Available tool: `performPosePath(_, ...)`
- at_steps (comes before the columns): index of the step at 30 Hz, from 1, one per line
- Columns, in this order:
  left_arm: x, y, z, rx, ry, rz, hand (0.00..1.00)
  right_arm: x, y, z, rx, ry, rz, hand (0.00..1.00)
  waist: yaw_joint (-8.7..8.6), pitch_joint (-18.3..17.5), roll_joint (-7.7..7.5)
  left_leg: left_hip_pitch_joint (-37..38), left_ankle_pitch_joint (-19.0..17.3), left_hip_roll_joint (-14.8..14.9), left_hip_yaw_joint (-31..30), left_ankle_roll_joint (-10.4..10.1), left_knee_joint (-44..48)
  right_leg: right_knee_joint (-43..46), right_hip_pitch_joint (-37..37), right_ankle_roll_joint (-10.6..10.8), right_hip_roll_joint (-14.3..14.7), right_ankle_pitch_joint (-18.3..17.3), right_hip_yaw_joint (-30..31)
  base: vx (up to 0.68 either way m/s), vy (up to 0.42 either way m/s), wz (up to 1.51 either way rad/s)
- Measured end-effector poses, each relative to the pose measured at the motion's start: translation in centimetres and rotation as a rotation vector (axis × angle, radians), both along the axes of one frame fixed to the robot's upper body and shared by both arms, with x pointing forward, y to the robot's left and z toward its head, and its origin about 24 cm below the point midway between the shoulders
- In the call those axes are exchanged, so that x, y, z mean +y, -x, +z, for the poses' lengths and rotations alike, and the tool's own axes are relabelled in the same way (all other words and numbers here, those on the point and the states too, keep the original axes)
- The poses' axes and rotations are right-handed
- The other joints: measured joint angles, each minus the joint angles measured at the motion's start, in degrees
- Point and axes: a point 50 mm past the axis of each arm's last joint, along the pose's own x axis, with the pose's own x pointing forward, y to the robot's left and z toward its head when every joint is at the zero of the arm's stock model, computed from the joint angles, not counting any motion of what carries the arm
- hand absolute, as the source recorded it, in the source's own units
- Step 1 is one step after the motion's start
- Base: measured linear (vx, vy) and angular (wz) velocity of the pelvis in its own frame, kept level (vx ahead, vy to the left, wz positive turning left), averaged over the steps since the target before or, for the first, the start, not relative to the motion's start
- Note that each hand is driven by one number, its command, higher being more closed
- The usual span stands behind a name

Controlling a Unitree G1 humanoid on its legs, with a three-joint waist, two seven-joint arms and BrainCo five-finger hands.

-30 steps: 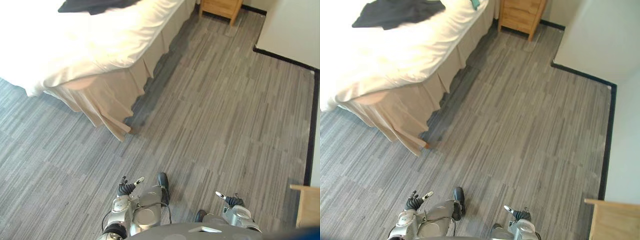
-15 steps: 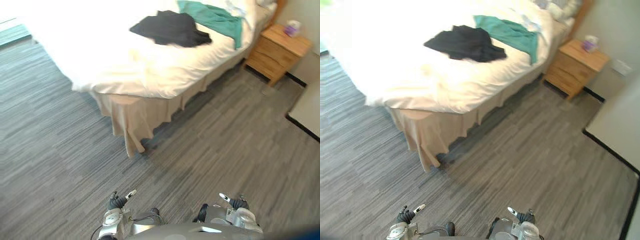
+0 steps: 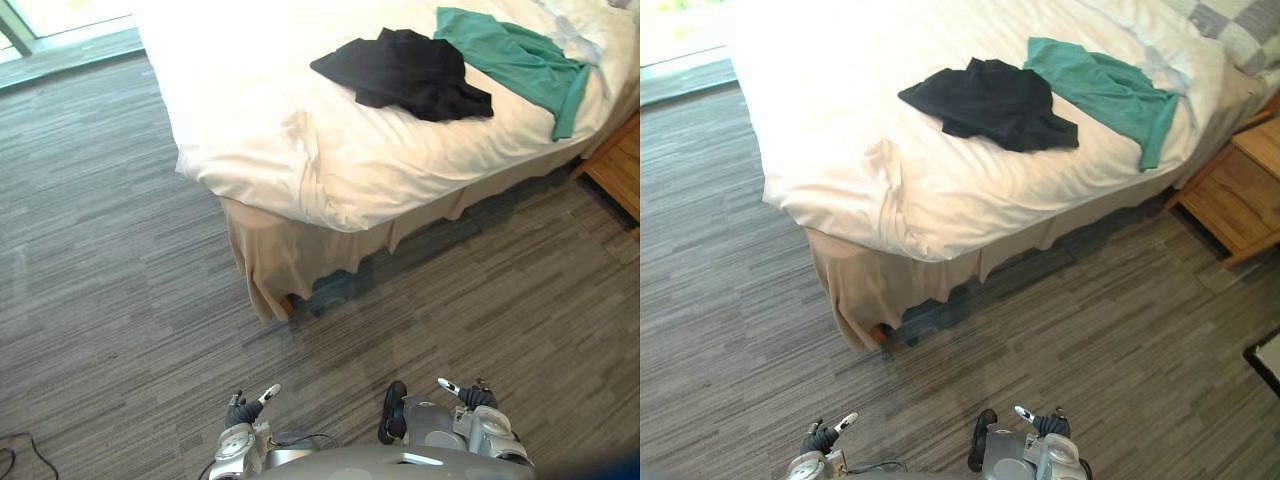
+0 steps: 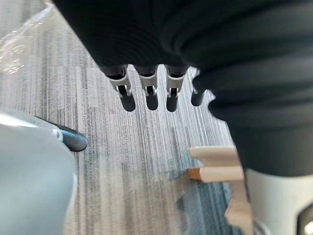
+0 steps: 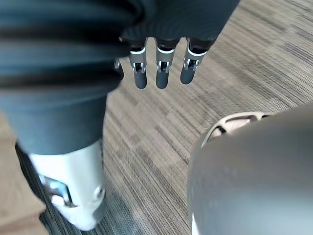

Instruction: Tidy the bed and pick cloth on bed and put in laundry

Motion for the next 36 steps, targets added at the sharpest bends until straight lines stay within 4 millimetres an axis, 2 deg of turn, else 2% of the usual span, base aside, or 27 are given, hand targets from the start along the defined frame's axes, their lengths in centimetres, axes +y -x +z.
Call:
performPosePath(1,0.0,-0.2,0.1,-0.009,0.001,0.004,0.0,0.1,0.1,-0.1,0.012,0.008,0.031,0.0,0.02,0.0,0.03,-3.15,0.82,-0.28,0.12,-1.46,7.08,-2.08,2.6,-0.12,-0.11,-0.05,-1.38,0.21,-0.056,0.7)
performPosePath(2,0.0,-0.5,0.2,-0.021,0.003,0.007,0.0,0.1,0.3,-0.2,0.022,0.014,0.048,0.0,0.08,0.1,-0.09,-6.56,2.41,-0.45,0.75,-4.18,13.67,-3.99,4.99,-0.15,-0.55,-0.01,-2.87,0.31,-0.084,0.75)
performPosePath(3,-0.1,-0.8,0.4,-0.04,0.004,0.011,0.0,0.3,0.4,-0.3,0.033,0.018,0.07,0.0,0.29,0.35,-0.63,-9.42,4.01,0.07,2.51,-5.39,20.03,-5.49,7.33,-0.13,-1.07,0.02,-4.09,0.21,-0.05,0.54)
performPosePath(4,-0.1,-1.1,0.5,-0.057,0.002,0.006,0.0,0.5,0.5,-0.4,0.045,0.021,0.094,0.0,1.07,0.48,-0.82,-11.38,3.18,1.27,6.49,-4.6,24.46,-6.67,9.23,-0.1,-1.23,0.03,-4.91,0.26,-0.049,0.47)
performPosePath(5,-0.2,-1.3,0.6,-0.068,0.003,0.0,0.0,0.3,0.5,-0.3,0.045,0.028,0.096,0.0,1.3,0.59,-0.61,-14.29,-0.39,2.66,12.37,-2.99,27.71,-7.76,11.47,-0.07,-1.76,0.02,-5.8,0.26,0.027,0.55)
performPosePath(6,-0.3,-1.7,0.7,-0.082,0.004,0.001,0.0,0.1,0.1,-0.2,0.035,0.033,0.09,0.0,1.2,0.79,-0.69,-17.34,-3.37,2.58,18.07,-1.5,27.59,-8.09,12.95,-0.03,-3.01,0.04,-6.15,0.25,0.076,0.59)
performPosePath(7,-0.3,-1.9,0.8,-0.092,0.003,-0.001,0.0,0.0,0.0,-0.1,0.031,0.035,0.089,0.0,1.12,0.94,-0.91,-18.79,-4.24,1.91,20.31,-0.69,26.35,-8.06,13.49,0.2,-3.84,0.08,-6.45,0.26,0.21,0.62)
performPosePath(8,-0.5,-2.3,1.1,-0.112,0.0,-0.017,0.0,-0.2,0.0,-0.1,0.029,0.037,0.08,0.0,1.23,1.16,-0.95,-20.87,-3.91,-0.4,23.17,0.8,20.24,-7.96,14.66,1.21,-5.04,0.28,-7.29,0.25,0.262,0.53)
performPosePath(9,-1.0,-2.0,1.0,-0.106,0.009,-0.032,0.0,-1.0,0.2,0.0,0.033,0.055,0.071,0.0,1.4,0.83,1.33,-21.62,3.32,-2.05,24.31,3.52,10.31,-7.57,15.56,3.51,-4.19,0.21,-7.74,0.23,0.278,0.48)
performPosePath(10,-1.0,-2.0,0.9,-0.103,0.008,-0.04,0.0,-0.8,0.1,0.0,0.032,0.05,0.069,0.0,1.6,0.95,1.67,-21.0,1.5,-2.08,25.5,6.56,10.01,-7.38,15.77,4.68,-4.17,-0.58,-7.23,0.2,0.203,0.54)
performPosePath(11,-0.3,-2.4,1.1,-0.111,-0.01,-0.046,0.0,0.2,-0.3,0.0,0.018,0.025,0.078,0.0,1.52,1.59,-0.69,-20.67,1.94,-4.4,25.65,6.69,8.6,-8.72,16.07,5.63,-5.72,-1.62,-5.38,0.15,0.13,0.4)
performPosePath(15,0.7,-1.9,1.1,-0.089,-0.031,-0.052,0.0,0.6,-1.4,0.3,-0.007,0.018,0.085,0.0,2.2,2.24,-1.68,-18.45,2.5,-6.92,26.09,7.54,5.9,-13.63,16.81,5.38,-3.91,-0.33,-2.34,0.15,-0.001,0.08)
performPosePath(16,0.9,-0.5,0.7,-0.048,-0.036,-0.059,0.0,1.0,-1.3,0.2,-0.006,0.009,0.085,0.0,2.11,2.16,-1.56,-13.65,2.69,-7.06,27.38,7.37,2.31,-13.91,19.17,5.31,-3.82,1.03,-0.95,0.14,-0.063,-0.39)
performPosePath(20,1.5,0.6,0.3,0.005,-0.037,-0.079,0.0,1.5,-0.7,0.0,0.0,-0.011,0.065,0.0,1.55,1.28,-2.69,-7.42,6.94,-7.52,28.46,5.51,-9.14,-10.22,17.56,5.48,-2.92,2.25,0.15,0.09,-0.087,-0.28)
performPosePath(21,1.4,0.6,0.2,0.009,-0.032,-0.081,0.0,1.5,-0.6,0.0,0.0,-0.011,0.064,0.0,1.43,1.24,-2.56,-7.18,7.6,-7.0,28.48,5.39,-10.51,-7.02,15.84,5.49,-2.78,2.24,0.52,0.04,-0.059,-0.22)
performPosePath(22,1.3,0.6,0.2,0.016,-0.029,-0.089,0.0,1.4,-0.3,-0.1,0.005,-0.01,0.061,0.0,1.18,0.79,-1.5,-6.95,8.17,-6.26,28.42,5.37,-11.72,-1.27,12.41,5.49,-2.87,2.24,1.15,0.04,-0.026,-0.1)
performPosePath(23,1.5,0.7,0.1,0.023,-0.033,-0.096,0.0,1.1,-0.4,0.0,-0.004,-0.002,0.054,0.0,0.62,0.95,-1.87,-6.21,8.51,-5.87,28.21,5.2,-12.53,8.12,8.43,5.67,-4.06,2.35,1.61,0.05,-0.027,0.17)
performPosePath(24,1.8,0.8,0.2,0.025,-0.037,-0.105,0.0,1.1,0.0,-0.1,-0.003,-0.012,0.025,0.0,-0.4,1.5,-3.12,-4.87,8.55,-5.72,27.17,5.24,-12.61,16.06,6.09,5.42,-5.87,3.23,1.93,0.07,-0.052,0.33)
performPosePath(25,2.0,0.8,0.2,0.029,-0.042,-0.109,0.0,0.8,0.2,-0.1,-0.002,-0.008,0.015,0.0,-1.04,1.61,-3.42,-4.21,8.61,-5.34,26.9,5.27,-12.68,19.65,4.72,4.67,-6.86,3.9,1.89,0.08,-0.09,0.52)
performPosePath(26,2.2,0.7,0.2,0.034,-0.049,-0.118,0.0,1.0,0.3,-0.1,-0.006,-0.01,0.016,0.0,-1.39,1.48,-3.62,-3.3,8.67,-4.78,26.33,5.21,-12.76,21.26,4.14,4.28,-7.82,-0.94,0.87,0.11,-0.106,0.32)
performPosePath(27,2.2,0.5,0.3,0.031,-0.052,-0.126,0.0,1.3,0.2,-0.1,-0.006,-0.013,0.028,0.0,-0.97,1.46,-3.68,-2.49,8.73,-4.26,26.32,5.08,-12.78,18.52,4.14,4.36,-7.94,-3.66,0.3,0.11,-0.101,0.29)
performPosePath(28,2.1,0.3,0.3,0.028,-0.059,-0.15,0.0,1.5,0.3,-0.1,-0.006,-0.017,0.036,0.0,-0.84,1.39,-3.72,-2.1,8.95,-3.96,26.19,4.48,-12.77,12.02,4.1,4.18,-7.95,-3.45,-0.09,0.09,-0.083,0.15)
performPosePath(29,2.1,0.2,0.4,0.026,-0.061,-0.154,0.0,1.5,0.3,-0.1,-0.009,-0.017,0.038,0.0,-0.81,1.26,-3.99,-2.08,8.98,-4.16,26.1,4.08,-12.87,7.95,3.99,3.75,-7.89,-1.24,-0.17,0.06,-0.121,0.16)
performPosePath(30,2.5,0.0,0.5,0.022,-0.071,-0.16,0.0,1.6,0.6,-0.2,0.002,-0.019,0.04,0.0,-0.68,0.26,-5.54,-1.92,9.11,-5.74,25.6,2.66,-14.33,3.1,3.22,3.47,-8.22,4.26,0.97,0.08,-0.17,0.01)
performPosePath(33,1.6,0.0,0.3,0.023,-0.051,-0.165,0.0,1.1,0.8,-0.3,0.016,-0.009,0.039,0.0,-0.49,-0.71,-3.34,-1.68,11.47,-4.85,26.39,1.22,-17.97,-6.0,5.77,4.16,-5.07,4.21,1.88,0.05,-0.149,-0.23)
performPosePath(34,1.1,0.0,0.2,0.022,-0.036,-0.163,0.0,0.9,0.8,-0.3,0.018,-0.004,0.037,0.0,-0.76,-0.83,-2.21,-1.56,12.13,-3.99,26.66,0.87,-18.94,-9.15,6.77,4.43,-3.51,5.79,1.42,0.02,-0.166,-0.2)
performPosePath(36,0.7,-0.1,0.1,0.016,-0.026,-0.162,0.0,0.6,1.2,-0.4,0.027,-0.003,0.015,0.0,-0.88,-1.17,-1.64,-0.39,12.34,-3.09,27.07,0.61,-19.69,-12.97,9.04,4.13,-1.57,7.46,1.26,0.03,-0.136,-0.13)
